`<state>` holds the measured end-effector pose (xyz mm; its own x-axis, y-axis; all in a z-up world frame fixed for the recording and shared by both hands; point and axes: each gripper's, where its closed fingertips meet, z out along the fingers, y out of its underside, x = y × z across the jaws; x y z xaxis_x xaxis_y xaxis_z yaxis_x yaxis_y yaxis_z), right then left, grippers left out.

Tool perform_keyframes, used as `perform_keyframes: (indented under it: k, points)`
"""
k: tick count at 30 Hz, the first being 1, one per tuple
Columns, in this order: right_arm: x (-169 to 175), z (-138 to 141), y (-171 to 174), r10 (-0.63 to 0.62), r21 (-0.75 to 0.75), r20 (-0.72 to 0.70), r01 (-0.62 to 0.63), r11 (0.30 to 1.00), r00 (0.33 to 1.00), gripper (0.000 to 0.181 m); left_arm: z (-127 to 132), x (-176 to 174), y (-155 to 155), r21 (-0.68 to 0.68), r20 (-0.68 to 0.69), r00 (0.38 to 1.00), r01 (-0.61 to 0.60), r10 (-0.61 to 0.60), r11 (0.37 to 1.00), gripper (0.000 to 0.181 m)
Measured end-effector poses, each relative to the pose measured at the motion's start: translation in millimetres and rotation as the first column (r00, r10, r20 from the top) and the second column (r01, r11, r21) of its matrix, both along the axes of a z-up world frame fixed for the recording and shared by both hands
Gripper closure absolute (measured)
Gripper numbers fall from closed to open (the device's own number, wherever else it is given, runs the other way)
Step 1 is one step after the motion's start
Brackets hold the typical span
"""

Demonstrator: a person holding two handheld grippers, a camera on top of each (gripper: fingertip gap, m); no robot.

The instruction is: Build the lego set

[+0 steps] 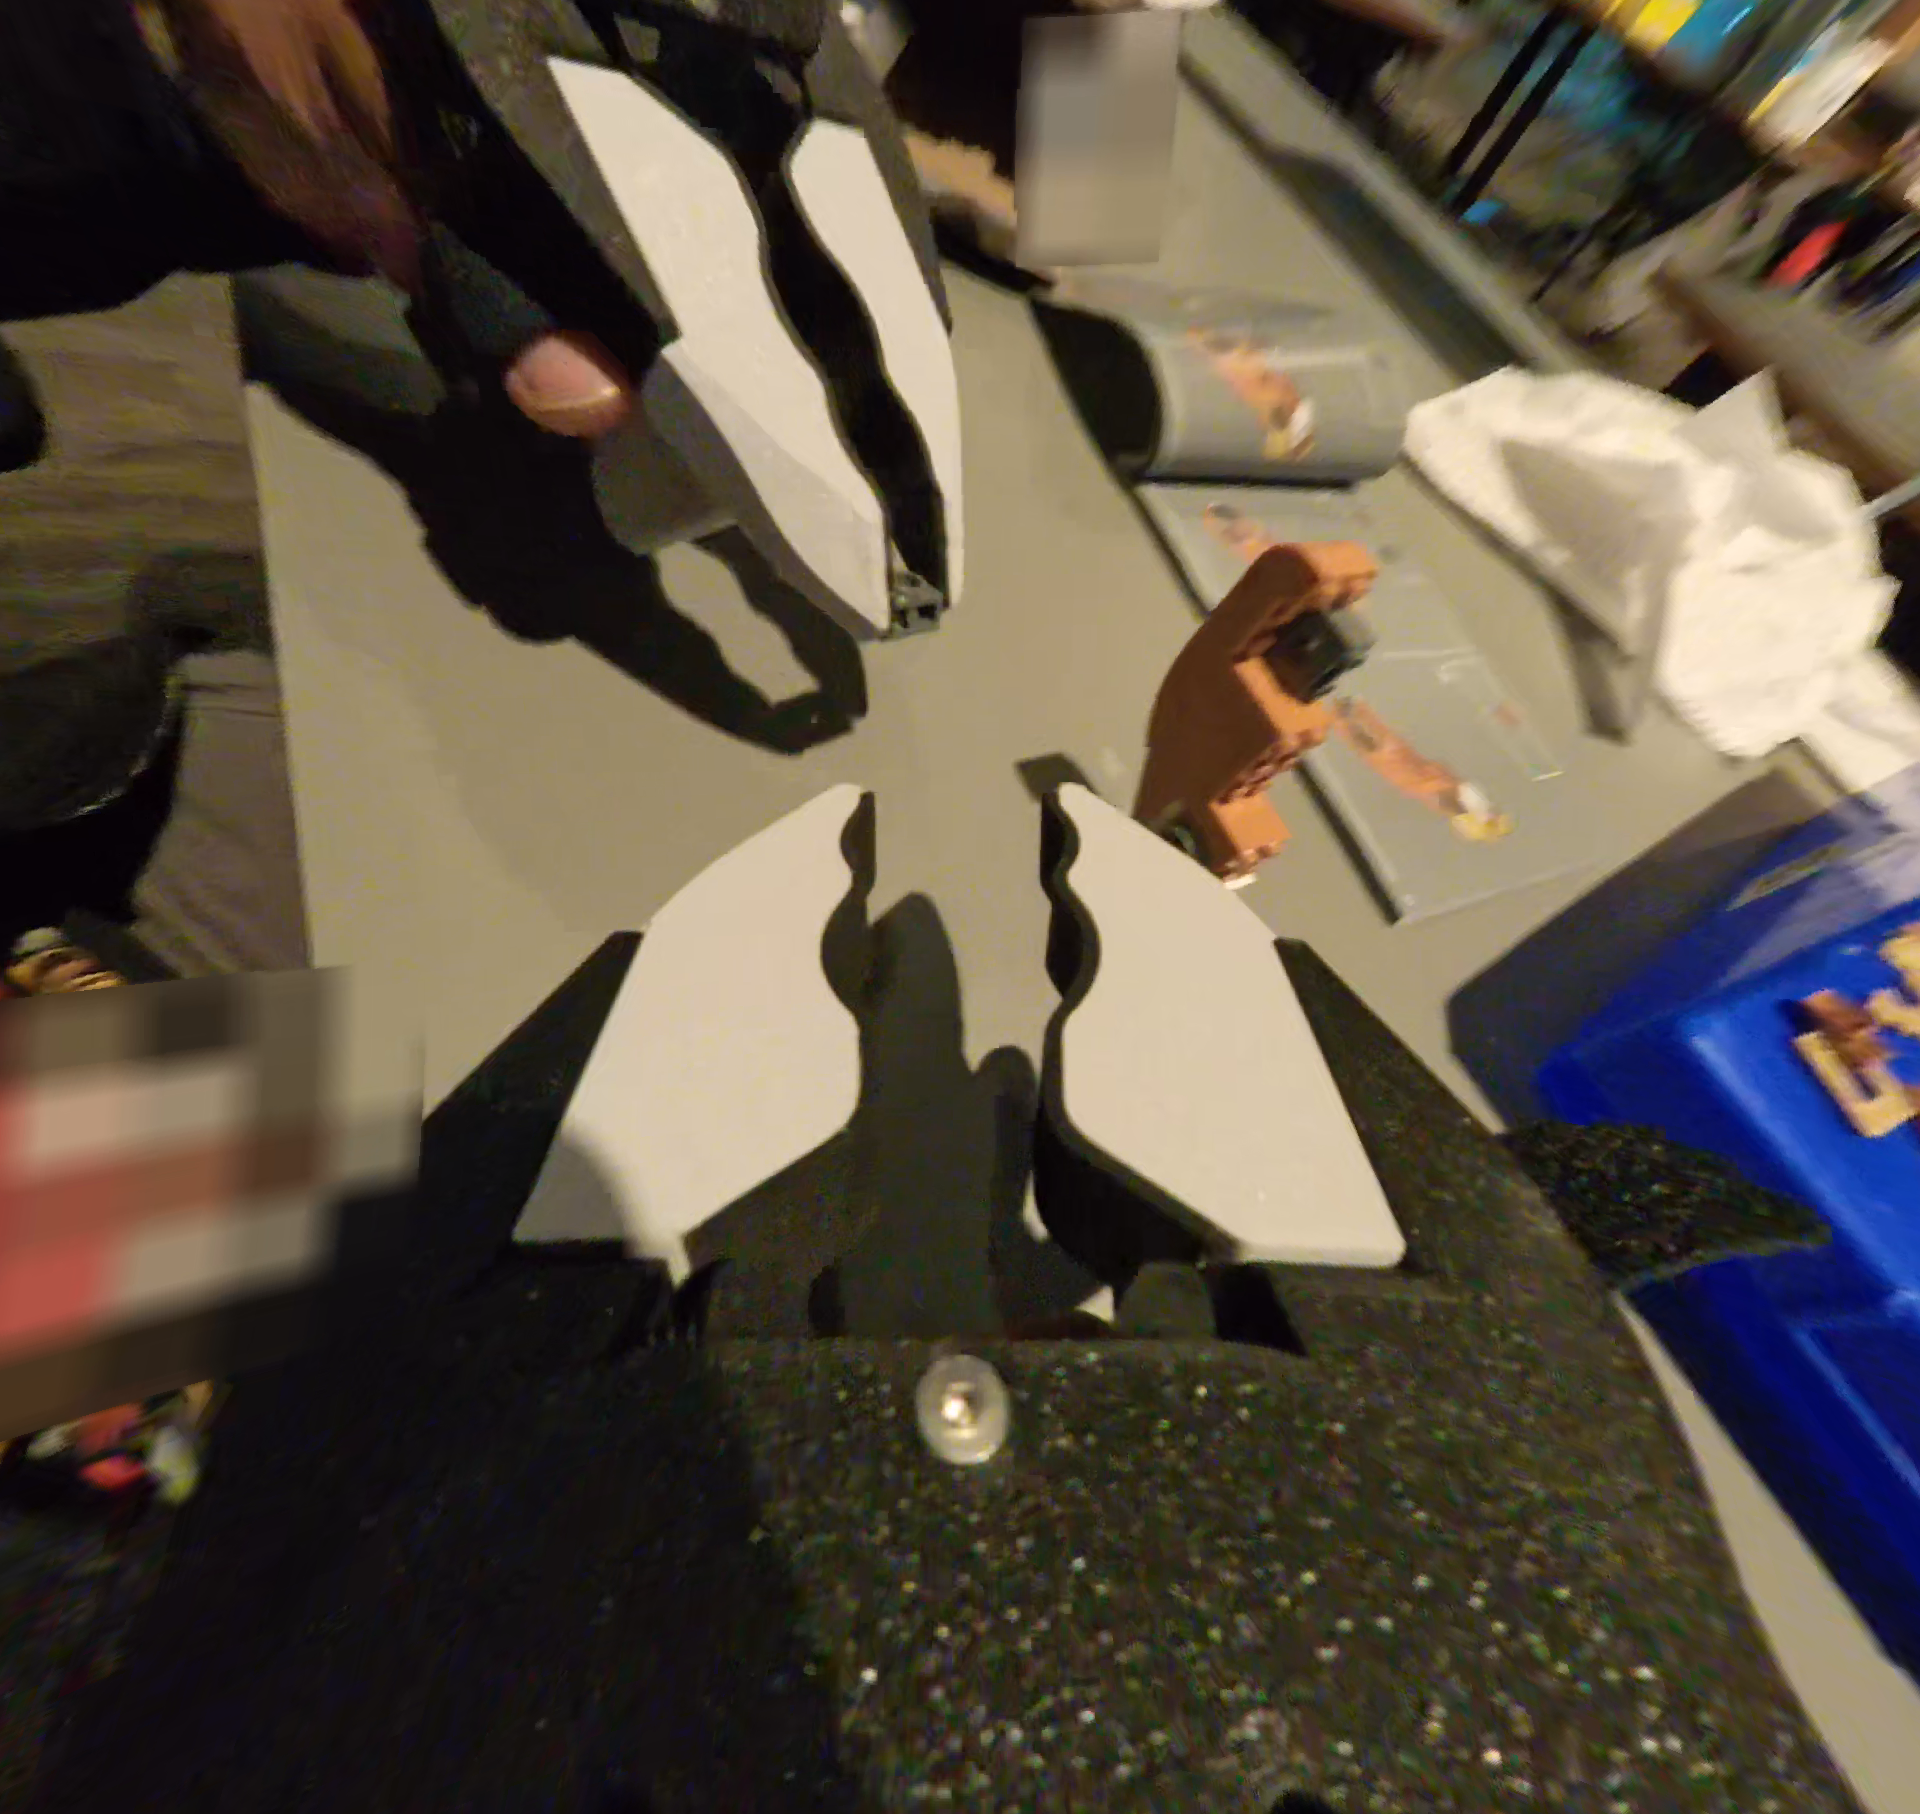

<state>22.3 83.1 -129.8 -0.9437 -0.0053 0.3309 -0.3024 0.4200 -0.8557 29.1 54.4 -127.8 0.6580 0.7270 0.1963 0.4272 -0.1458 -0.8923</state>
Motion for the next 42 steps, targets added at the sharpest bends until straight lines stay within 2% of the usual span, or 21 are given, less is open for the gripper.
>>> perform_keyframes:
  k: [3,6,9,11,13,16,20,24,27,32,38,42]
  points:
    - [-10.2,15.5,0.1,-0.032,-0.115,-0.060,0.025,0.993,0.998,0.151,20.1,-13.2,15.2,0.270,0.046,0.997,-0.073,0.063,0.960,0.165]
    - [-14.3,31.3,0.6,-0.048,-0.206,-0.080,0.031,0.978,0.996,0.151,33.5,-21.9,23.9,0.481,0.112,0.989,-0.137,0.094,0.866,0.165]
    - [-14.0,38.3,-0.8,-0.052,-0.238,-0.100,0.027,0.971,0.994,0.151,47.1,-28.6,22.9,0.694,0.174,0.978,-0.206,0.117,0.690,0.165]
    - [-14.2,40.9,-2.8,-0.074,-0.261,-0.099,0.045,0.964,0.992,0.152,50.1,-31.2,20.8,0.786,0.221,0.968,-0.250,0.120,0.566,0.165]
    - [-15.0,44.2,-4.8,-0.111,-0.289,-0.093,0.080,0.954,0.990,0.153,50.2,-32.7,19.3,0.837,0.256,0.958,-0.287,0.131,0.466,0.165]
    - [-18.2,48.1,-7.4,-0.181,-0.320,-0.086,0.145,0.936,0.980,0.155,51.3,-33.3,18.4,0.877,0.273,0.948,-0.314,0.162,0.364,0.164]
    - [-15.6,47.5,-10.2,-0.212,-0.324,-0.132,0.160,0.932,0.968,0.157,52.3,-33.1,19.1,0.909,0.288,0.939,-0.330,0.188,0.256,0.165]
    - [-13.3,45.6,-11.7,-0.218,-0.318,-0.143,0.163,0.934,0.965,0.159,52.5,-31.0,25.3,0.928,0.295,0.939,-0.325,0.175,0.182,0.165]
    - [-14.4,46.7,-10.4,-0.233,-0.325,-0.156,0.173,0.930,0.960,0.164,52.7,-29.8,25.5,0.933,0.296,0.938,-0.324,0.179,0.157,0.165]
    - [-13.4,47.0,-9.9,-0.216,-0.316,-0.182,0.151,0.936,0.959,0.167,52.3,-28.1,25.6,0.932,0.297,0.938,-0.326,0.178,0.161,0.165]
    - [-5.6,50.4,-5.4,-0.041,-0.293,-0.108,0.008,0.956,0.993,0.169,56.3,-20.4,30.5,0.922,0.251,0.961,-0.273,0.113,0.273,0.165]
    - [1.5,53.3,-1.3,0.112,-0.273,-0.025,-0.114,0.955,0.993,0.169,58.7,-13.0,34.2,0.891,0.211,0.976,-0.216,0.056,0.400,0.165]
